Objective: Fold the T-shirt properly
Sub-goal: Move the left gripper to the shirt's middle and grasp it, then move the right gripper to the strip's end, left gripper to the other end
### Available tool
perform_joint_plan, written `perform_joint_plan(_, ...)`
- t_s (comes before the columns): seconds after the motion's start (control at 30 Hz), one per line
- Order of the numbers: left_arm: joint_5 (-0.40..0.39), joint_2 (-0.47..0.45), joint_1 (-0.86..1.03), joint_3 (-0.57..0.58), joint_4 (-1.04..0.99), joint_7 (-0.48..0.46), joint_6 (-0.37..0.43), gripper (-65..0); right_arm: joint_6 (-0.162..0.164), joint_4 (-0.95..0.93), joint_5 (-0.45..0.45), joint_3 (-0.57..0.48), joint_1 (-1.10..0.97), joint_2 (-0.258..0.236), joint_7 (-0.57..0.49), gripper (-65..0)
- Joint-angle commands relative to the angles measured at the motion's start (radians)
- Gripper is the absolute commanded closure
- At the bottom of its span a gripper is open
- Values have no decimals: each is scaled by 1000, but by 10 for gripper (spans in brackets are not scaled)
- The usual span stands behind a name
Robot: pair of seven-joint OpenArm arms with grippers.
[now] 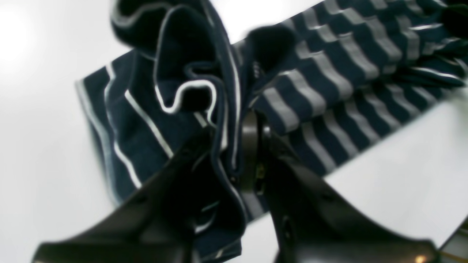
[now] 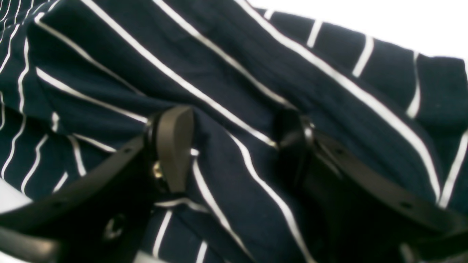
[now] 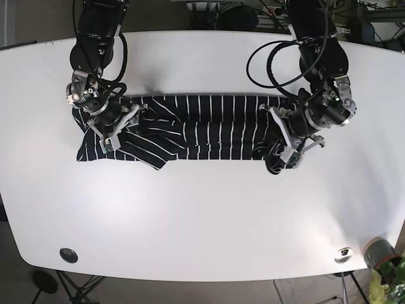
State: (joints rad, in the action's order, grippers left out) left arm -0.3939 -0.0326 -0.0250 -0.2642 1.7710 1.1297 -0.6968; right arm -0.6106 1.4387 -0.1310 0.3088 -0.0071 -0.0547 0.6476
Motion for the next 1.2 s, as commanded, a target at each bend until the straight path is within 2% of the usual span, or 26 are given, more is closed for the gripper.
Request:
perform_joint_plan(0.0, -20, 29, -17, 21, 16, -23, -1, 0, -2, 3, 15, 0, 5, -1, 33, -335)
perform_joint_plan(0.07, -20, 49, -17, 49, 16, -23, -1, 0, -2, 3, 15, 0, 5, -1, 33, -335)
perform_joint_plan(0.27, -20, 89, -17, 105, 14, -26, 1, -60, -2, 3, 15, 0, 5, 0, 33, -335)
perform_joint_plan(0.43, -20, 122, -17, 105, -49, -70, 30, -60, -2, 6, 15, 0, 3, 0, 33, -335)
perform_joint_plan(0.77, -20, 135, -59, 107, -132, -72, 58, -68, -2, 6, 14, 0, 2, 0, 33, -335)
perform_joint_plan(0.8, -20, 135, -60, 107, -132, -72, 64, -85, -2, 6, 14, 0, 2, 0, 33, -335)
perform_joint_plan(0.9, -26, 136, -60, 113, -130, -72, 87, -190, -2, 7, 14, 0, 2, 0, 33, -335)
perform_joint_plan(1.03, -24, 132, -60, 204, -124, -72, 114, -353, -2, 7, 14, 0, 2, 0, 33, -335)
perform_joint_plan(1.17, -20, 129, -60, 289, -99, -72, 156, -379, -2, 7, 14, 0, 2, 0, 33, -335)
